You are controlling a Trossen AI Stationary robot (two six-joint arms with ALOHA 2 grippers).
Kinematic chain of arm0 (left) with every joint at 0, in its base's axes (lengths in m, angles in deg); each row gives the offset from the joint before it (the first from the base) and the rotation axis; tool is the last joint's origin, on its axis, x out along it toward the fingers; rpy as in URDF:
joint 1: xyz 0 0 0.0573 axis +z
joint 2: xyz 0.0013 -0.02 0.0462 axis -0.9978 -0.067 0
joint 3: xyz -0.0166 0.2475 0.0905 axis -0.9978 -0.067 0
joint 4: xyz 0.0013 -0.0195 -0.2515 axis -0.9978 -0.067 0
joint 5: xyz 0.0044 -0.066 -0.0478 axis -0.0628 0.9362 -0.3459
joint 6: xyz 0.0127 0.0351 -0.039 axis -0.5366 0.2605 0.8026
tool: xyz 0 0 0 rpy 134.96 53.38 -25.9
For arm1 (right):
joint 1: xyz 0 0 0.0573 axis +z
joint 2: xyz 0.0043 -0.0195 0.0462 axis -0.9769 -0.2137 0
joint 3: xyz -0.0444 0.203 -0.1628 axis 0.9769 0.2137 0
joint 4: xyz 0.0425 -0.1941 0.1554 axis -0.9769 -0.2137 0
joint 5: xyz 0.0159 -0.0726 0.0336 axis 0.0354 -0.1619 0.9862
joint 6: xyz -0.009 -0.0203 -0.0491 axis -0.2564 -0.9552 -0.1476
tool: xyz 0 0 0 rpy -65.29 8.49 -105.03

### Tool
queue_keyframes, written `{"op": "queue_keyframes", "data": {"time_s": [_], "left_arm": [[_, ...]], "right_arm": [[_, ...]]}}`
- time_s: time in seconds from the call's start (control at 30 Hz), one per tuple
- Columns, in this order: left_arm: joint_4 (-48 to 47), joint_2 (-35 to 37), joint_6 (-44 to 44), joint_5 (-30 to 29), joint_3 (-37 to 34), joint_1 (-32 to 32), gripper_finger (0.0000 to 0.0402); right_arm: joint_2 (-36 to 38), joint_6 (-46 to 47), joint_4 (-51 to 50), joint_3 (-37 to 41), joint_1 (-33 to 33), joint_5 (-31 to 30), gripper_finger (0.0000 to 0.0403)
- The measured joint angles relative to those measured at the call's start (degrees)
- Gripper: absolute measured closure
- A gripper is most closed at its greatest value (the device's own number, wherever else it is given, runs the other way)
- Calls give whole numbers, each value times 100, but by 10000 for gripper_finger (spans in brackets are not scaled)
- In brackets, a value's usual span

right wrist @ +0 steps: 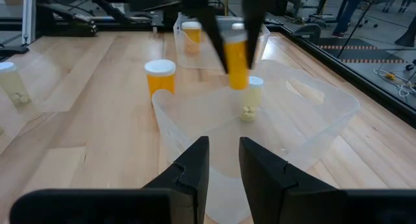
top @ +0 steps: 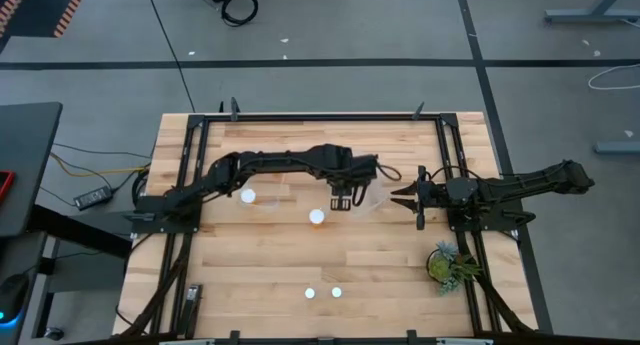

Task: Pick and place medicine bottles into bin by pill shape (circle, oval)
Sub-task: Put the small orange pill bottle into the right transparent bin

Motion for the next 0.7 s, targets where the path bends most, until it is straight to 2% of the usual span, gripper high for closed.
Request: {"op": "queue_keyframes", "data": {"time_s": [0.2, 0.33, 0.53, 0.7], "left_arm": [[721, -4, 41, -1, -8, 359, 280], [1084, -15, 44, 5, -202, 593, 282], [1562, -30, 264, 360, -671, 865, 284], [2319, -22, 474, 369, -906, 959, 279]], "right_arm": [[1, 0, 0, 0, 1, 0, 311], [2, 0, 1, 0, -1, 0, 311], [2, 0, 1, 0, 1, 0, 311], [1, 0, 1, 0, -1, 0, 311]]}}
